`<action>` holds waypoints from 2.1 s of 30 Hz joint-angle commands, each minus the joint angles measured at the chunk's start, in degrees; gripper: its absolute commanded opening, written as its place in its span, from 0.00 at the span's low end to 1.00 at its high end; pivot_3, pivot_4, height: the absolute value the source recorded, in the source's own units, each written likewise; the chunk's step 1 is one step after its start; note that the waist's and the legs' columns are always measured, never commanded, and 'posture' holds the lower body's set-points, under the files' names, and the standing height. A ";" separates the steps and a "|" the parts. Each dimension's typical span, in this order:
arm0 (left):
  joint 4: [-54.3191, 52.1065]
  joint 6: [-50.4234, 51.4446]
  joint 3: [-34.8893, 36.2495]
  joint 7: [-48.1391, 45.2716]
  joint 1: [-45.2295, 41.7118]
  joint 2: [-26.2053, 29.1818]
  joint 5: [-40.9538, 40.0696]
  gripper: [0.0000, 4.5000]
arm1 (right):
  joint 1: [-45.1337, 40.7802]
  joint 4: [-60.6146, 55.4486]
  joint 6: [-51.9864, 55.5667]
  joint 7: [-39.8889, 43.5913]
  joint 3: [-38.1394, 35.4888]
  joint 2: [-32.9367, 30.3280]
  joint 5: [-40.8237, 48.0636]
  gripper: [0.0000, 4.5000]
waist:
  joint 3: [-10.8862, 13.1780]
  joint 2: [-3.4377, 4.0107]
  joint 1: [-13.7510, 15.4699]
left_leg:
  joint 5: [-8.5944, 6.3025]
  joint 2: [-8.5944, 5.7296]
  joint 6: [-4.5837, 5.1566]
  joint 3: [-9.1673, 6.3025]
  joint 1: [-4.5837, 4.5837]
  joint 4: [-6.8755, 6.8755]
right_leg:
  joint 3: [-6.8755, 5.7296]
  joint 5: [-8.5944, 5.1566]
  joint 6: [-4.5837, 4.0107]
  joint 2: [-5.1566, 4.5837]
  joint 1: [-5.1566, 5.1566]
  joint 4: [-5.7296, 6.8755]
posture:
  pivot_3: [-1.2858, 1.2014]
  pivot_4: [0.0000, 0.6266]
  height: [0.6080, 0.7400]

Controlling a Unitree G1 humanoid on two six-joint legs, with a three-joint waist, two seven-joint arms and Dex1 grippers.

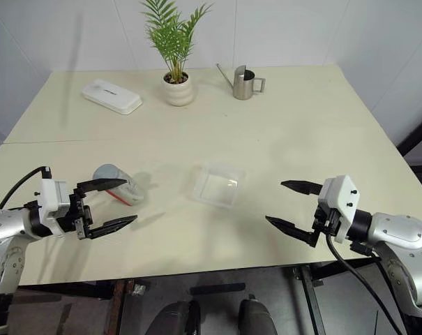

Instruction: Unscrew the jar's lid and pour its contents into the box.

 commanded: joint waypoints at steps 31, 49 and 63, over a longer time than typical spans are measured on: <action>-24.14 0.13 -0.30 45.58 22.40 -32.94 16.44 0.99 | -24.77 13.76 -3.66 9.66 16.04 7.03 -4.12 1.00 | -0.19 -0.29 -0.31 | -0.38 0.00 0.33 0.01 -0.10 0.26 | -0.02 0.02 0.02 -0.03 0.03 -0.03 | 0.52 0.24 1.00; -13.73 -2.93 -6.51 54.25 11.00 -33.95 25.60 0.99 | -24.17 7.63 -0.87 4.83 18.12 10.04 -4.53 1.00 | -0.21 -0.31 0.10 | -0.39 0.03 0.43 0.08 -0.13 0.39 | -0.08 0.02 0.02 0.01 -0.01 0.00 | 0.52 0.24 1.00; -0.26 -6.04 -7.60 55.12 -1.02 -33.26 25.62 0.99 | -23.47 5.73 -0.40 2.38 18.44 11.25 -4.69 1.00 | -0.21 -0.31 0.17 | -0.56 0.08 0.30 0.07 -0.27 0.80 | -0.28 0.04 0.06 -0.02 -0.01 0.15 | 0.52 0.24 1.00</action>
